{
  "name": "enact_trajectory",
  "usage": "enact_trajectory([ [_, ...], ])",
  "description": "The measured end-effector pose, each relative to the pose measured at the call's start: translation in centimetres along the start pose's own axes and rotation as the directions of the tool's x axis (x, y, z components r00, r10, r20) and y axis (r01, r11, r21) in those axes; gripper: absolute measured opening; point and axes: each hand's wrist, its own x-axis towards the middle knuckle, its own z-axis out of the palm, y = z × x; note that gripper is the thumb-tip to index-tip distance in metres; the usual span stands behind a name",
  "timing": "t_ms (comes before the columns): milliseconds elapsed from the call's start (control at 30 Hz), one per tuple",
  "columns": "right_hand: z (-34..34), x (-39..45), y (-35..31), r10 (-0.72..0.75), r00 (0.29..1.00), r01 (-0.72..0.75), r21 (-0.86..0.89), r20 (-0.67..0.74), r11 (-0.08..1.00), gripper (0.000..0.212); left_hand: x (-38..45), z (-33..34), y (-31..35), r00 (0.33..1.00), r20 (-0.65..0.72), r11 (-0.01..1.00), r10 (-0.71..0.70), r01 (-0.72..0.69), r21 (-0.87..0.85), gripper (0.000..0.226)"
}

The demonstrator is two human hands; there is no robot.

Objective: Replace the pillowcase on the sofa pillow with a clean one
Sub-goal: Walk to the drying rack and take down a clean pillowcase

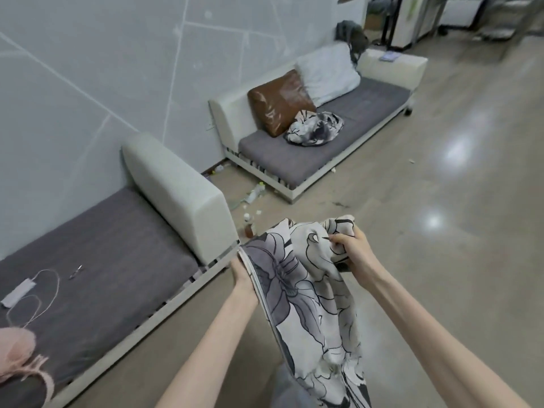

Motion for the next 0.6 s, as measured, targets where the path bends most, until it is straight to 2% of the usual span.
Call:
enact_trajectory([
  [67,-0.9,3.3,-1.5,-0.041,0.998,0.042,0.033,-0.045,0.999,0.021,2.6,3.4,1.2,0.998,0.051,0.989,0.045,-0.037,-0.144,0.052],
  [133,-1.7,6.7,-3.0,-0.088,0.991,0.091,0.025,-0.101,0.996,0.023,5.4,6.5,2.9,0.986,0.164,0.989,0.023,0.002,-0.149,0.066],
  [200,-2.6,9.9,-4.5,-0.112,0.981,0.113,-0.002,-0.158,0.994,0.025,8.0,9.4,4.6,0.937,0.345,0.998,-0.044,0.06,-0.036,0.065],
  [233,-3.1,11.5,-5.3,-0.116,0.977,0.116,-0.011,-0.177,0.993,0.025,9.2,11.1,5.4,0.923,0.382,0.996,-0.045,0.013,0.087,0.054],
  [267,-3.6,13.2,-6.0,-0.122,0.975,0.121,-0.018,-0.187,0.992,0.025,10.7,13.0,6.1,0.923,0.383,0.978,-0.038,-0.043,0.203,0.041],
  [333,-4.5,16.3,-7.3,-0.134,0.965,0.132,-0.026,-0.226,0.991,0.026,13.8,16.7,7.2,0.948,0.318,0.919,0.025,-0.147,0.365,0.031],
  [400,-5.3,18.9,-8.4,-0.13,0.953,0.128,-0.027,-0.275,0.991,0.028,16.3,20.1,8.0,0.947,0.313,0.894,0.07,-0.199,0.402,0.023],
  [467,-6.3,21.1,-9.4,-0.115,0.946,0.116,-0.015,-0.304,0.993,0.029,18.4,23.1,8.4,0.935,0.349,0.884,0.054,-0.207,0.42,0.019],
  [600,-8.1,26.5,-11.7,-0.119,0.932,0.126,-0.002,-0.343,0.992,0.026,23.8,28.7,9.5,0.917,0.398,0.893,0.001,-0.18,0.412,0.034],
])
